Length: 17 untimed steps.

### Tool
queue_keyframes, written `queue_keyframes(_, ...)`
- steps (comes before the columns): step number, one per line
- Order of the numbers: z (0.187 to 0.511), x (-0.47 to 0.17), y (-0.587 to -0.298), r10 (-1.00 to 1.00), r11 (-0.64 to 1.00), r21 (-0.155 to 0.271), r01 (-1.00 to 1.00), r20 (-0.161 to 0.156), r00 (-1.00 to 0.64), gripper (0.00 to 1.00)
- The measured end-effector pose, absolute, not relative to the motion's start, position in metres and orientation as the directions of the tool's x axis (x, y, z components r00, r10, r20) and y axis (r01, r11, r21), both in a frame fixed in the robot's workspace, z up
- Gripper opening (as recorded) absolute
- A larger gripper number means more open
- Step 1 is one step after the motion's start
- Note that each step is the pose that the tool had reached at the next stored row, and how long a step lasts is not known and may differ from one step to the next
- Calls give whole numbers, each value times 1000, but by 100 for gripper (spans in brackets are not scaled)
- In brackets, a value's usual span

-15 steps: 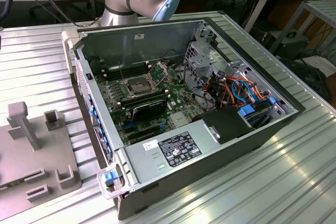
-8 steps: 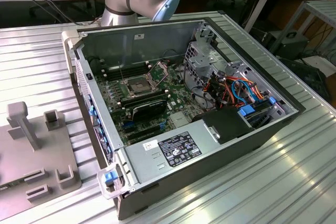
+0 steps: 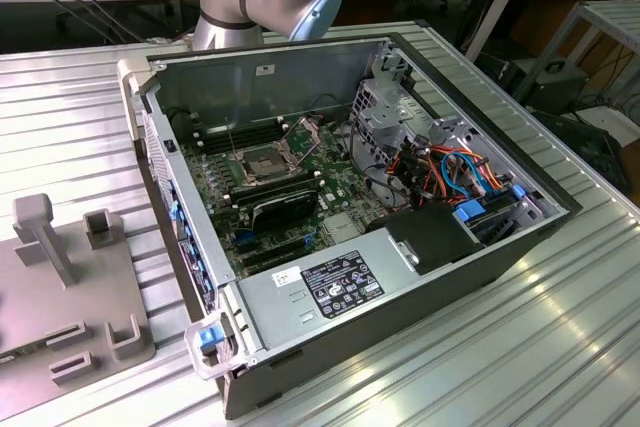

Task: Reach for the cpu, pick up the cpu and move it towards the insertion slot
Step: 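Reach for the cpu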

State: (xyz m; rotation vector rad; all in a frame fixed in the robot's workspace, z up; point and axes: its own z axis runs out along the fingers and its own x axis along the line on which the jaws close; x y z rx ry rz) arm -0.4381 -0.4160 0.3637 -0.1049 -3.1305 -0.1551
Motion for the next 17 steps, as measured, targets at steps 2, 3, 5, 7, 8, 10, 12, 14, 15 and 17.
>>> queue_keyframes(2, 361, -450, -416, 66, 993, 98, 68, 14, -998, 11)
queue_keyframes(3, 361, -453, -416, 66, 993, 98, 68, 15, -998, 11)
queue_keyframes(5, 360, -459, -417, 67, 993, 98, 68, 19, -998, 11)
queue_keyframes(7, 358, -465, -417, 66, 993, 98, 68, 23, -998, 11)
queue_keyframes(8, 358, -467, -417, 66, 993, 98, 69, 25, -997, 11)
queue_keyframes(10, 357, -471, -417, 67, 993, 97, 69, 28, -997, 11)
queue_keyframes(12, 354, -473, -418, 66, 993, 97, 69, 30, -997, 11)
queue_keyframes(14, 351, -475, -420, 66, 993, 97, 69, 31, -997, 11)
queue_keyframes(15, 349, -476, -421, 66, 993, 97, 69, 33, -997, 11)
queue_keyframes(17, 345, -476, -427, 67, 993, 97, 70, 37, -997, 11)
